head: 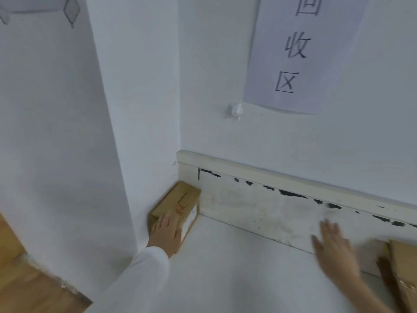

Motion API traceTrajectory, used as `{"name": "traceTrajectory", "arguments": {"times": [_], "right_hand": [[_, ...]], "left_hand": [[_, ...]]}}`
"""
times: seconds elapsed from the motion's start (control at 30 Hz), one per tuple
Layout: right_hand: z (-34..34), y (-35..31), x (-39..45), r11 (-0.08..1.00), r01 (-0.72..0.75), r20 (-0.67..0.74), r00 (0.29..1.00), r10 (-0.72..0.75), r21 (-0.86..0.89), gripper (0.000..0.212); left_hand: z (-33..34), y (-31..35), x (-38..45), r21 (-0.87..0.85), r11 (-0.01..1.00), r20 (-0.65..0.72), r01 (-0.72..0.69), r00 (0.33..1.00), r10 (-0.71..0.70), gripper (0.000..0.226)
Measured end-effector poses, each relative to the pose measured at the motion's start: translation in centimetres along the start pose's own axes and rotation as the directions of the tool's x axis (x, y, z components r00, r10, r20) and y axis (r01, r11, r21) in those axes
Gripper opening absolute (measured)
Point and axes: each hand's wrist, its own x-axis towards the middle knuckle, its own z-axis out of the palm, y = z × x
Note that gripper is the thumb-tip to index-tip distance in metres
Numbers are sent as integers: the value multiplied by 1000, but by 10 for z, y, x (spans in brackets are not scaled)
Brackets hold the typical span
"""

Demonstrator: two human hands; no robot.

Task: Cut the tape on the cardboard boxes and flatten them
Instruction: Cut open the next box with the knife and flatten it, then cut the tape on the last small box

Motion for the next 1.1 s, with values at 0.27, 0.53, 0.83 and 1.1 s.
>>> {"name": "traceTrajectory", "arguments": {"times": [0.27, 0.53, 0.83, 1.1], "right_hand": [[91, -262, -6, 738, -174, 490, 839, -236, 652, 65], [84, -306, -9, 290, -417, 474, 865, -164, 861, 41], [46, -182, -105, 519, -209, 393, 878, -275, 829, 41], [50, -91, -171, 470, -353, 510, 819, -262, 809, 30]], "left_hand": [[-27, -47, 75, -320, 941, 112, 108, 991, -76, 55], [-17, -41, 75, -626, 735, 351, 262, 936, -34, 62], [13, 14, -39, -747, 622, 281, 233, 959, -21, 116], [58, 66, -109, -555, 829, 188, 68, 981, 45, 111]]}}
